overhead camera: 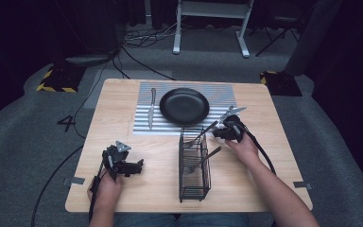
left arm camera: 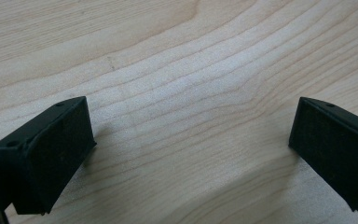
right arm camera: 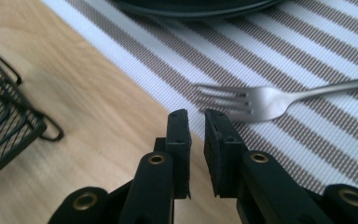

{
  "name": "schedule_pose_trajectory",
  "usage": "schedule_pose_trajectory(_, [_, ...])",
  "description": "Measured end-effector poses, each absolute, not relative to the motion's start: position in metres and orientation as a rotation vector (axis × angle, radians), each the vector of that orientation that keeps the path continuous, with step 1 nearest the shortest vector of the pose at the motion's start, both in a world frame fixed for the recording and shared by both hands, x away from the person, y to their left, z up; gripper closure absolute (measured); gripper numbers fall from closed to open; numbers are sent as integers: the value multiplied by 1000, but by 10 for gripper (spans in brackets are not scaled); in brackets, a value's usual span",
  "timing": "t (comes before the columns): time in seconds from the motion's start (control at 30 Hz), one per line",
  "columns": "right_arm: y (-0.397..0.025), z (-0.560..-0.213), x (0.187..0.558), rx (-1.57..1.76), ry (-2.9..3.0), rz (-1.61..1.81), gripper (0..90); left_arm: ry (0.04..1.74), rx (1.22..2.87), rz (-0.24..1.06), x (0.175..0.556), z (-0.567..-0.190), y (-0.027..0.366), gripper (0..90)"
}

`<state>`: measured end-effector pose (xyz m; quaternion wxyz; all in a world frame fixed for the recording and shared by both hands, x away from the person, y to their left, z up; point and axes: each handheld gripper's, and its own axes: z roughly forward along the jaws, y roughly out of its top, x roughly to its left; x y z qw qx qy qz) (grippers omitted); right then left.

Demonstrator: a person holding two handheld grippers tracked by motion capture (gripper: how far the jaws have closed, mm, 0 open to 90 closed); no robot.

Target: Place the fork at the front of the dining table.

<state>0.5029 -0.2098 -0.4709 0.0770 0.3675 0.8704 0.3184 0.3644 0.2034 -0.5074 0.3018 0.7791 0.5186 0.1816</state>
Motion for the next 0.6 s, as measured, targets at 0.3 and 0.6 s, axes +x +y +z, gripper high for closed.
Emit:
schedule_pose_trajectory(0.3, [-232,-474,492,1125,2592,996,749,1376,2065,482,364,-507,203,0])
schedule_pose_trajectory(0.6, [-224,-463,502,1150,2455,1122,642,1375,2066,482,364,-507,203,0])
